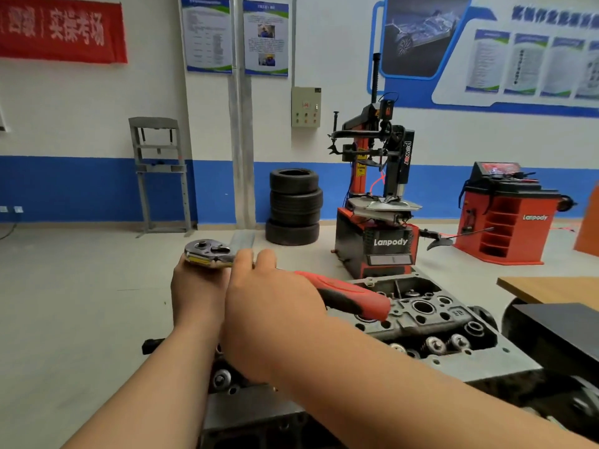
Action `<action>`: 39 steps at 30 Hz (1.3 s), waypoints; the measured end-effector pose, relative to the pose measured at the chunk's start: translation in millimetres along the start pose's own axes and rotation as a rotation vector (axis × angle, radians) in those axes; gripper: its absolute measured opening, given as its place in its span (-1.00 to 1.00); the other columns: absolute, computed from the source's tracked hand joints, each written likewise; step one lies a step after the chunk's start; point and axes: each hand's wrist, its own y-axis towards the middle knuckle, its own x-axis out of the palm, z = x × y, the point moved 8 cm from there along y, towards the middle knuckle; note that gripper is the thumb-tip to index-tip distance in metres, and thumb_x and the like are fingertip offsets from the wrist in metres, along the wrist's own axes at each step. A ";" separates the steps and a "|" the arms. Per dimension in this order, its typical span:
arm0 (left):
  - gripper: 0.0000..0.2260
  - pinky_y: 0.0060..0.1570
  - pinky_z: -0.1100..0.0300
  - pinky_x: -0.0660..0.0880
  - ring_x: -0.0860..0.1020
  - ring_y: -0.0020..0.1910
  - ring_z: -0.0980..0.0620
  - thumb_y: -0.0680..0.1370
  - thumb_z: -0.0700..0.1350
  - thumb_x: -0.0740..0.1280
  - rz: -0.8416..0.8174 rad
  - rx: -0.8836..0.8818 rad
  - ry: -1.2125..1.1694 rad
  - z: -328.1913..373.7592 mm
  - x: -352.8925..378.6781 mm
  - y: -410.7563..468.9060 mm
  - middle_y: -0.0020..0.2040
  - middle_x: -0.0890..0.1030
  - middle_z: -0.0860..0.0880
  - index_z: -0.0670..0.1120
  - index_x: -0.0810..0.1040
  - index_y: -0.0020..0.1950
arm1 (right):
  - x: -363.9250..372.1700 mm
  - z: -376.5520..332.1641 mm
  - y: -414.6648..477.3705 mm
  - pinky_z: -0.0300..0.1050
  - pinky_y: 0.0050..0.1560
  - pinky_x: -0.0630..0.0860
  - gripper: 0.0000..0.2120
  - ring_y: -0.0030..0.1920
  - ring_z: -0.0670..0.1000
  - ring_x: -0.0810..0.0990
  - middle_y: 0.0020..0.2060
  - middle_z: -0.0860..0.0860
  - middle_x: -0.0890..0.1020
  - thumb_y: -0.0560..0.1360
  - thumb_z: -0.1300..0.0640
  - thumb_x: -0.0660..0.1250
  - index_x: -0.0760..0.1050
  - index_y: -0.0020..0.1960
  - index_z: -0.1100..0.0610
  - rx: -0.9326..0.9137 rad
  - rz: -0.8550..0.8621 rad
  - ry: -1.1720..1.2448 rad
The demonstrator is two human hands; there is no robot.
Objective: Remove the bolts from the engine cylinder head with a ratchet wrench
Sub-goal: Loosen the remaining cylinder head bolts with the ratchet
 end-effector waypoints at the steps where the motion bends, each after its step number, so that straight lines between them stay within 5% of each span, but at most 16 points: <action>1: -0.90 -0.16 0.04 0.45 0.52 -0.12 -0.29 0.55 -0.35 0.24 0.009 -0.025 0.004 -2.2 -0.6 1.0 -0.03 0.59 -0.31 -0.27 0.52 0.03 | -3.3 3.3 3.8 -0.03 -0.31 0.37 -0.44 -0.04 0.16 0.46 0.07 0.15 0.33 0.47 0.10 0.34 0.17 0.36 0.21 0.015 -0.028 0.065; 5: -0.91 -0.38 0.16 0.27 0.43 -0.31 -0.12 0.50 -0.28 0.21 0.049 -0.081 0.040 -9.8 0.6 6.6 -0.21 0.54 -0.14 -0.20 0.50 -0.08 | -7.6 32.2 38.2 -0.15 -0.33 0.42 -0.92 -0.27 -0.01 0.44 -0.15 0.04 0.46 0.48 0.22 0.27 0.40 -0.04 0.14 0.039 -0.026 0.275; 11: -0.87 -0.23 0.04 0.46 0.49 -0.30 -0.18 0.32 -0.07 0.26 -0.003 -0.155 -0.189 -23.5 5.0 10.8 -0.31 0.54 -0.08 -0.03 0.54 -0.18 | 21.4 28.4 116.1 0.03 0.10 0.43 -0.66 0.08 0.12 0.47 0.20 0.10 0.38 0.51 0.23 0.26 0.37 0.27 0.15 0.005 -0.005 0.216; 16: -0.89 -0.43 0.21 0.26 0.46 -0.33 0.07 0.46 -0.20 0.23 0.080 -0.137 -0.122 -22.9 -0.6 15.4 -0.28 0.53 0.01 -0.07 0.53 -0.10 | 26.4 0.8 145.4 0.15 0.40 0.21 -0.51 0.32 0.13 0.36 0.32 0.13 0.38 0.50 0.22 0.33 0.33 0.40 0.15 -0.143 -0.103 0.151; 20: -0.88 -0.45 0.21 0.24 0.42 -0.40 0.04 0.46 -0.24 0.22 0.085 -0.145 -0.135 -17.7 -0.8 11.6 -0.34 0.52 -0.01 -0.07 0.48 -0.24 | 26.9 6.0 141.7 0.11 0.29 0.30 -0.60 0.18 0.12 0.41 0.25 0.13 0.38 0.52 0.19 0.27 0.36 0.34 0.19 -0.115 -0.051 0.085; 23: -0.82 -0.46 0.21 0.20 0.38 -0.44 0.01 0.47 -0.27 0.21 0.092 -0.155 -0.121 -16.4 -2.7 8.5 -0.38 0.47 -0.03 -0.06 0.41 -0.30 | 23.1 23.0 126.7 0.03 -0.04 0.45 -0.63 -0.01 0.14 0.47 0.19 0.13 0.38 0.50 0.18 0.29 0.34 0.28 0.19 0.017 -0.007 0.106; 25: -0.82 -0.47 0.21 0.19 0.36 -0.45 -0.01 0.48 -0.28 0.19 0.098 -0.155 -0.082 -15.4 -3.6 7.2 -0.38 0.44 -0.05 -0.08 0.38 -0.31 | 13.7 33.4 103.6 -0.05 -0.31 0.37 -0.67 -0.15 0.12 0.42 0.11 0.12 0.39 0.47 0.20 0.30 0.31 0.20 0.18 0.104 0.059 0.088; 28: -0.86 -0.46 0.20 0.22 0.39 -0.40 -0.04 0.50 -0.29 0.16 0.092 -0.102 0.019 -11.1 -2.4 9.3 -0.34 0.45 -0.05 -0.13 0.42 -0.24 | 9.2 38.2 57.3 0.04 -0.23 0.53 -0.55 -0.11 0.20 0.51 0.11 0.19 0.35 0.46 0.26 0.29 0.18 0.27 0.18 0.220 0.089 -0.030; 31: -0.91 -0.47 0.31 0.22 0.44 -0.35 -0.06 0.54 -0.27 0.20 0.054 0.011 0.130 -5.9 1.0 8.9 -0.24 0.51 -0.09 -0.20 0.49 -0.08 | 15.6 16.8 24.4 0.15 -0.19 0.60 -0.47 -0.03 0.26 0.54 0.18 0.28 0.22 0.52 0.33 0.14 -0.04 0.39 0.29 0.147 0.109 -0.141; 34: -0.92 -0.42 0.19 0.25 0.50 -0.25 -0.20 0.53 -0.27 0.24 0.057 0.010 0.130 -7.1 -0.4 10.1 -0.16 0.58 -0.17 -0.22 0.53 -0.06 | 14.1 9.9 21.3 0.06 -0.33 0.56 -0.49 0.02 0.22 0.49 0.15 0.25 0.25 0.51 0.33 0.17 0.02 0.38 0.29 0.095 0.097 -0.138; 36: -0.90 -0.45 0.22 0.20 0.41 -0.38 -0.05 0.52 -0.29 0.20 0.053 -0.004 0.167 -7.9 0.4 12.6 -0.19 0.55 -0.15 -0.20 0.51 -0.09 | 6.1 21.3 31.7 -0.09 -0.47 0.38 -0.58 -0.13 0.18 0.49 0.02 0.18 0.33 0.48 0.28 0.26 0.19 0.28 0.21 0.119 0.089 -0.063; 39: -0.91 -0.44 0.19 0.22 0.38 -0.40 -0.04 0.48 -0.27 0.22 0.057 -0.045 0.095 -14.6 2.9 17.5 -0.33 0.49 -0.09 -0.17 0.47 -0.21 | -4.2 34.6 60.3 -0.16 -0.49 0.20 -0.89 -0.35 0.01 0.39 -0.24 0.01 0.41 0.45 0.24 0.28 0.33 -0.15 0.14 0.084 0.115 -0.060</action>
